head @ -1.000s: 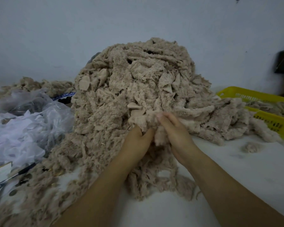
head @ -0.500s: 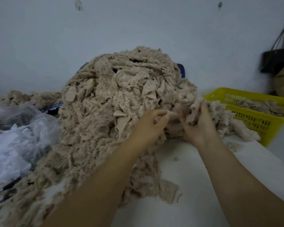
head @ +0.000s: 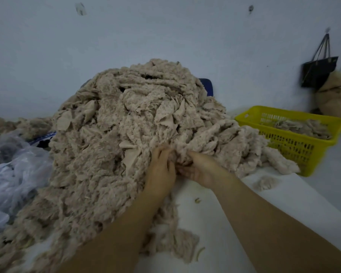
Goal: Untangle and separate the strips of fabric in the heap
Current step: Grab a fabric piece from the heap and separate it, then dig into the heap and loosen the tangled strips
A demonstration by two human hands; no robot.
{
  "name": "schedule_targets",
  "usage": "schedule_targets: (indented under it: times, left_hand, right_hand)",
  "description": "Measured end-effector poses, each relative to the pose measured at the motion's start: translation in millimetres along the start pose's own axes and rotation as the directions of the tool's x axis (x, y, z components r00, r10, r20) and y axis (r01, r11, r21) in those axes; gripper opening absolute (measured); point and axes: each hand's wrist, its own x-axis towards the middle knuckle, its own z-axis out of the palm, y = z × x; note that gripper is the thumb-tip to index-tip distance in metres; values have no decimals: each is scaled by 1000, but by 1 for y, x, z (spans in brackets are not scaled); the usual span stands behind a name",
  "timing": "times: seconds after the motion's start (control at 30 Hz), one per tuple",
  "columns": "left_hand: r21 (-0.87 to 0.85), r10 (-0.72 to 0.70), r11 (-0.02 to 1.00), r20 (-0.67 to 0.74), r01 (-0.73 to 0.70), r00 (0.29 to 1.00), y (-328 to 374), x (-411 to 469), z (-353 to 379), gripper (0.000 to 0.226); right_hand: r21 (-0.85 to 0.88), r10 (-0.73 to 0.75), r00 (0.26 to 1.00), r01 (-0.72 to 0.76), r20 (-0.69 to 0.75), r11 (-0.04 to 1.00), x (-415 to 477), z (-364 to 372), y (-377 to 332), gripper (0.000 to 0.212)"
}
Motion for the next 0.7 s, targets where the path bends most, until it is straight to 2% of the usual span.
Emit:
schedule_targets:
  times: [0.07,0.13,0.17,0.23,0.37,0.4,0.43,0.5,0.6,0.7]
  left_hand:
    - [29,-2,1000,18,2,1000,-4,-4,3,31]
    - [31,0,1000,19,-1,1000,-4,-5,4,30]
    - [28,8,1000,13,-9,1000,-2,-5,4,29]
    - [18,8,1000,-13,-8,1000,0,-3,6,27]
    - [5,-4,1000,-37,4,999,-1,-1,8,28]
    - [23,2,1000,-37,-1,999,-1,-1,7,29]
    - [40,12,999,-36,-10,999,-1,-2,6,29]
    - [51,40,998,-34,-39,999,0,-5,4,30]
    - [36,47,998,-38,-46,998,2,-5,0,32]
    - [20,4,1000,-153,-1,988,6,-8,-8,31]
  right_hand:
    - [99,-109,990,118,-88,988,15,-20,-16,31]
    - [213,-234,923,306,-307,928,25,-49,-37,35]
    - [231,-247,880,360,-406,904,28,-63,-46,37]
    - [112,-284,810,391,-512,914,30,-75,-55,44]
    - [-141,-427,677,436,-599,889,23,-41,-40,52]
    - [-189,-450,666,428,-595,884,20,-29,-33,54]
    - [-237,-475,672,419,-568,877,17,-18,-24,54]
    - [-313,-510,704,403,-494,860,13,-2,-10,41]
    - [-354,-479,811,362,-337,862,9,17,9,24]
    - [-451,-414,887,289,-205,844,6,28,21,24]
